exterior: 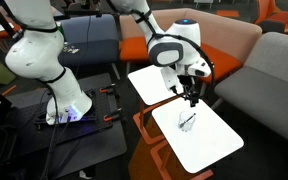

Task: Take the marker out of the glass and put it on the table on the left

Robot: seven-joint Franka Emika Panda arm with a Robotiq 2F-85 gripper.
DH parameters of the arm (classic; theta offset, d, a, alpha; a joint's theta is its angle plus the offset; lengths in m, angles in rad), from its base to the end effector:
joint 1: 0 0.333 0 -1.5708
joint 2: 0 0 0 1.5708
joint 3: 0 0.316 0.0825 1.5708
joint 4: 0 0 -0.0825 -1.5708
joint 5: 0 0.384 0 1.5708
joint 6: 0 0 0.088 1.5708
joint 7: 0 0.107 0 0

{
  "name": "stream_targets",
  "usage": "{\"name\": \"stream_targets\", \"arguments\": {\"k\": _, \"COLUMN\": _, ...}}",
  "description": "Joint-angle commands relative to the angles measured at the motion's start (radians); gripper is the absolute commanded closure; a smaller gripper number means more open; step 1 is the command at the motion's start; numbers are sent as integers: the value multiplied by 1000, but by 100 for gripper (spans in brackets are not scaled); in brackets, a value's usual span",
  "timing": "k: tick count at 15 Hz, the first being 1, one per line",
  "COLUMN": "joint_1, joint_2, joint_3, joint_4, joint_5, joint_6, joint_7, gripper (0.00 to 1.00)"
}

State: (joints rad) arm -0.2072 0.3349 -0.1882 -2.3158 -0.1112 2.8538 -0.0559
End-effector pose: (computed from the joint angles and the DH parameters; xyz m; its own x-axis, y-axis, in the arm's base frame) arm 0.5035 -0.2051 0.2202 0.9607 -0.2019 0.1907 -0.2277 -0.9657 0.1247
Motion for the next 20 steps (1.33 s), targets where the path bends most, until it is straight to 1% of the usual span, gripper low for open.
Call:
{"name": "stream_targets", "arguments": {"k": 1, "joint_1": -31, "joint_2": 120, "joint_3": 38, "joint_4": 94, "joint_5": 35, "joint_6": 28, "joint_7": -64, "gripper": 0}}
{"name": "stream_targets", "arguments": {"k": 4, "joint_1": -76, "joint_2": 197, "joint_3": 86, "joint_4": 160, "joint_5": 84, "joint_6": 6, "joint_7": -78, "gripper": 6}}
{"name": "stream_targets", "arguments": {"k": 5, "joint_1": -92, "joint_2": 216, "joint_3": 101, "joint_4": 177, "joint_5": 95, "joint_6": -2, "joint_7": -95, "gripper": 16}}
{"name": "stream_targets", "arguments": {"k": 6, "joint_1": -100, "joint_2": 237, "joint_3": 107, "joint_4": 194, "joint_5": 100, "joint_6": -8, "joint_7": -99, "gripper": 22}}
{"name": "stream_targets", "arguments": {"k": 8, "joint_1": -124, "joint_2": 268, "joint_3": 122, "joint_4": 223, "joint_5": 111, "joint_6": -24, "joint_7": -113, "gripper": 40}}
{"name": "stream_targets", "arguments": {"k": 9, "joint_1": -133, "joint_2": 281, "joint_3": 125, "joint_4": 235, "joint_5": 111, "joint_6": -31, "joint_7": -123, "gripper": 44}}
{"name": "stream_targets", "arguments": {"k": 11, "joint_1": -129, "joint_2": 302, "joint_3": 114, "joint_4": 256, "joint_5": 100, "joint_6": -54, "joint_7": -117, "gripper": 51}}
{"name": "stream_targets", "arguments": {"k": 12, "joint_1": -121, "joint_2": 311, "joint_3": 104, "joint_4": 262, "joint_5": 93, "joint_6": -61, "joint_7": -110, "gripper": 51}}
{"name": "stream_targets", "arguments": {"k": 13, "joint_1": -122, "joint_2": 318, "joint_3": 104, "joint_4": 267, "joint_5": 93, "joint_6": -65, "joint_7": -112, "gripper": 49}}
{"name": "stream_targets", "arguments": {"k": 14, "joint_1": -126, "joint_2": 327, "joint_3": 109, "joint_4": 273, "joint_5": 95, "joint_6": -67, "joint_7": -114, "gripper": 45}}
{"name": "stream_targets", "arguments": {"k": 15, "joint_1": -125, "joint_2": 334, "joint_3": 107, "joint_4": 278, "joint_5": 96, "joint_6": -73, "joint_7": -112, "gripper": 46}}
{"name": "stream_targets", "arguments": {"k": 16, "joint_1": -125, "joint_2": 342, "joint_3": 108, "joint_4": 285, "joint_5": 95, "joint_6": -81, "joint_7": -113, "gripper": 43}}
{"name": "stream_targets", "arguments": {"k": 20, "joint_1": -125, "joint_2": 369, "joint_3": 110, "joint_4": 310, "joint_5": 94, "joint_6": -110, "joint_7": -117, "gripper": 49}}
